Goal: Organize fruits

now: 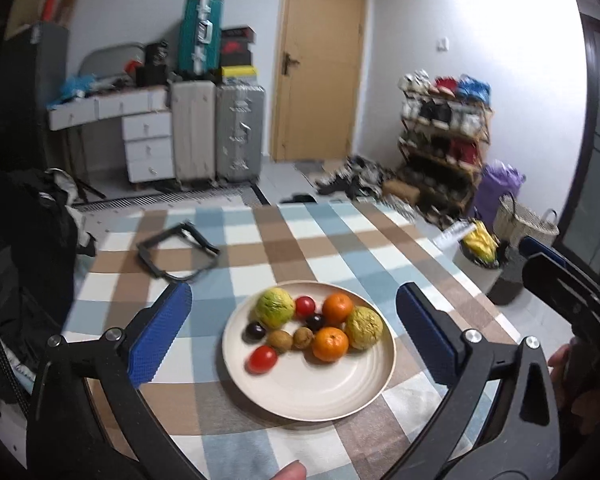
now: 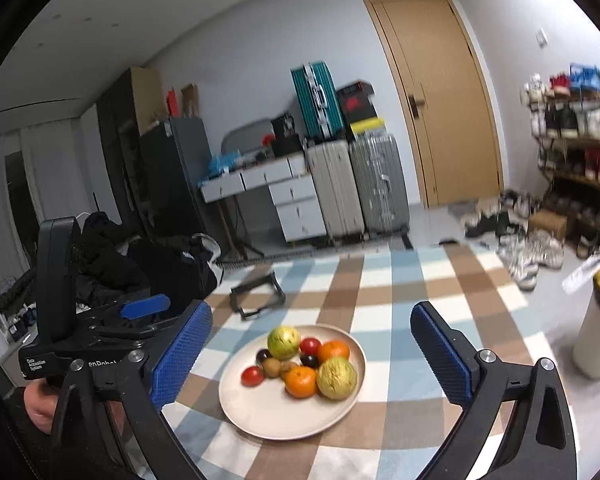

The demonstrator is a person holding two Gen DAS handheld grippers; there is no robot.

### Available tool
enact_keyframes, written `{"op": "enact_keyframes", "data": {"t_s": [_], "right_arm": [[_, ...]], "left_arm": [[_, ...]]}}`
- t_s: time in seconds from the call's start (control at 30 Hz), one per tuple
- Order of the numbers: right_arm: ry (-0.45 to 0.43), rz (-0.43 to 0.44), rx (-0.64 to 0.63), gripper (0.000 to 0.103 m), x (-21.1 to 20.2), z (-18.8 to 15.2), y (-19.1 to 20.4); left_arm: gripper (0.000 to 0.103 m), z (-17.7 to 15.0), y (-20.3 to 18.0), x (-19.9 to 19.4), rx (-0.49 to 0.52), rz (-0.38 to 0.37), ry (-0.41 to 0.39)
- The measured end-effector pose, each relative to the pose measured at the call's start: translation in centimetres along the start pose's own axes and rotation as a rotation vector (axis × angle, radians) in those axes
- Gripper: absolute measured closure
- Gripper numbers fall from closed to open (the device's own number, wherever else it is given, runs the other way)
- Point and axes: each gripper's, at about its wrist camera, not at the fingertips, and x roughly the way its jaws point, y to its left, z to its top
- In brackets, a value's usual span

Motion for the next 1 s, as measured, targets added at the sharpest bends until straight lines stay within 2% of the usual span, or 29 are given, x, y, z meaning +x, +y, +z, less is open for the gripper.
{"op": "enact_keyframes", "data": {"t_s": [0.2, 0.37, 0.6, 0.7, 0.83, 1.0], "right_arm": [[-0.062, -0.025, -0.056, 0.000, -1.9, -0.3, 2.1], [-0.109, -0.034, -0.100, 0.000, -3.3, -0.7, 3.4], [-0.162, -0.075, -0.155, 0.000, -4.6, -2.6, 4.5], [-0.168, -0.101, -0.183, 0.000, -4.7, -3.5, 4.7], [-0.192, -0.130, -0.216, 0.000, -4.9, -5.0, 4.7], [-0.188, -0.148, -0.228, 0.000, -4.5, -6.5, 4.3]], "left_arm": [[0.001, -0.6, 0.7, -3.9, -0.001, 0.086, -0.087], [0.001, -1.4, 1.7, -6.5, -0.023, 0.114, -0.143], [0.001, -4.2, 3.4, -9.6, -0.037, 0.161, -0.248], [0.001, -5.5, 3.9, -10.3, -0.031, 0.182, -0.287], [0.001, -7.4, 4.5, -10.5, -0.033, 0.265, -0.324], [0.001, -9.2, 5.4, -9.4, -0.035, 0.289, -0.347]]}}
